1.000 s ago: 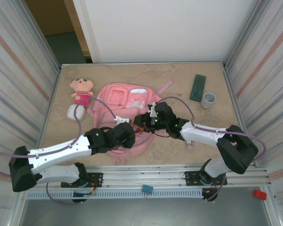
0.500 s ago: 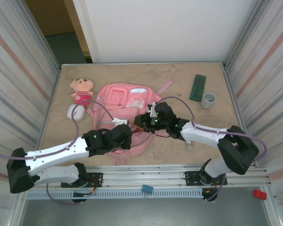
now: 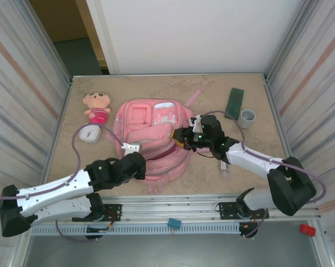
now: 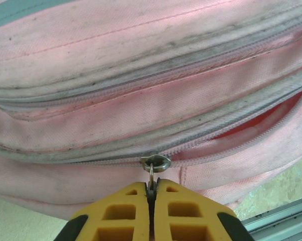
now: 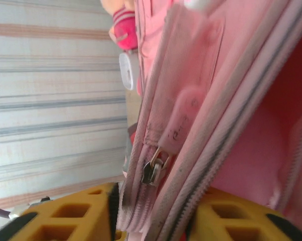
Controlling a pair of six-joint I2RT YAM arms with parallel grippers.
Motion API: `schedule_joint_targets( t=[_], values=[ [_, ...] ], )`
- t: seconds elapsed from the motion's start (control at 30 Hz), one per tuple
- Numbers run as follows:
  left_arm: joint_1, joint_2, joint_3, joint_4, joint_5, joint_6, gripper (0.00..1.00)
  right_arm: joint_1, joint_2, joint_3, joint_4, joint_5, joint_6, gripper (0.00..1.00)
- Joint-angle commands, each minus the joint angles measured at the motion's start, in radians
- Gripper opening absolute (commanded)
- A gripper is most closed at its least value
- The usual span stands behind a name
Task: Pack books, pencil case, and school supplies into a backpack
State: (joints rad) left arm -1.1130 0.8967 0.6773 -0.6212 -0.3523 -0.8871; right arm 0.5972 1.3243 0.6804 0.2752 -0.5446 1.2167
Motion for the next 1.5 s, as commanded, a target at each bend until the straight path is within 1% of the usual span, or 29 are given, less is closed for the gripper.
schedule_joint_targets(
  t=[0.0,0.03,0.1,0.2,0.27,0.37,0.47,0.53,0.6,0.73,0.8,0.93,1.03,1.1,1.13,1.2,1.27,1.3,1.33,1.37,1.47],
  values=[
    [0.001,-0.033,-0.031,0.115,-0.016,0.058,0.00,0.018,-0.075,-0.007,0.029,0.047,-0.005,0.55],
    [0.001,-0.035,-0.039,0.161,-0.014,0.069,0.00,0.052,-0.094,-0.017,0.032,0.082,0.010,0.60],
    [0.002,-0.028,-0.045,0.234,-0.004,0.086,0.00,0.128,-0.120,-0.037,0.043,0.166,0.036,0.65],
    [0.003,0.001,-0.037,0.283,0.015,0.103,0.00,0.218,-0.134,-0.066,0.077,0.275,0.085,0.66],
    [0.005,0.020,-0.030,0.293,0.027,0.106,0.00,0.256,-0.125,-0.084,0.103,0.329,0.116,0.66],
    [0.004,0.037,-0.029,0.313,0.045,0.110,0.00,0.286,-0.083,-0.088,0.145,0.357,0.146,0.64],
    [0.005,0.039,-0.034,0.326,0.050,0.108,0.00,0.300,-0.029,-0.084,0.215,0.349,0.167,0.54],
    [0.005,0.035,-0.034,0.324,0.048,0.109,0.00,0.302,0.001,-0.069,0.223,0.338,0.165,0.45],
    [0.004,0.025,-0.034,0.306,0.035,0.106,0.00,0.299,0.011,-0.051,0.192,0.337,0.141,0.34],
    [0.005,-0.009,-0.037,0.224,-0.018,0.080,0.00,0.269,-0.017,-0.040,0.101,0.334,0.088,0.22],
    [0.005,-0.037,-0.053,0.185,-0.041,0.063,0.00,0.224,-0.046,-0.046,0.056,0.307,0.064,0.20],
    [0.010,-0.103,-0.094,0.141,-0.066,0.037,0.00,0.105,-0.108,-0.031,-0.054,0.227,-0.002,0.20],
    [0.017,-0.145,-0.137,0.160,-0.073,0.033,0.00,0.017,-0.135,-0.012,-0.122,0.156,-0.036,0.21],
    [0.025,-0.156,-0.153,0.188,-0.063,0.047,0.00,-0.013,-0.141,0.002,-0.136,0.125,-0.036,0.24],
    [0.029,-0.158,-0.158,0.215,-0.053,0.062,0.00,-0.013,-0.142,0.008,-0.140,0.122,-0.036,0.28],
    [0.035,-0.150,-0.161,0.273,-0.033,0.090,0.00,0.018,-0.145,0.009,-0.129,0.150,-0.022,0.38],
    [0.037,-0.133,-0.155,0.327,-0.022,0.114,0.00,0.090,-0.149,-0.012,-0.079,0.221,0.025,0.52],
    [0.038,-0.124,-0.151,0.348,-0.016,0.129,0.00,0.125,-0.147,-0.025,-0.046,0.257,0.049,0.55],
    [0.038,-0.111,-0.143,0.363,-0.010,0.139,0.00,0.159,-0.142,-0.040,-0.007,0.296,0.076,0.59],
    [0.039,-0.097,-0.133,0.372,-0.003,0.147,0.00,0.190,-0.134,-0.050,0.027,0.332,0.100,0.60],
    [0.039,-0.062,-0.107,0.374,0.012,0.164,0.00,0.260,-0.096,-0.051,0.069,0.407,0.125,0.61]
  ],
)
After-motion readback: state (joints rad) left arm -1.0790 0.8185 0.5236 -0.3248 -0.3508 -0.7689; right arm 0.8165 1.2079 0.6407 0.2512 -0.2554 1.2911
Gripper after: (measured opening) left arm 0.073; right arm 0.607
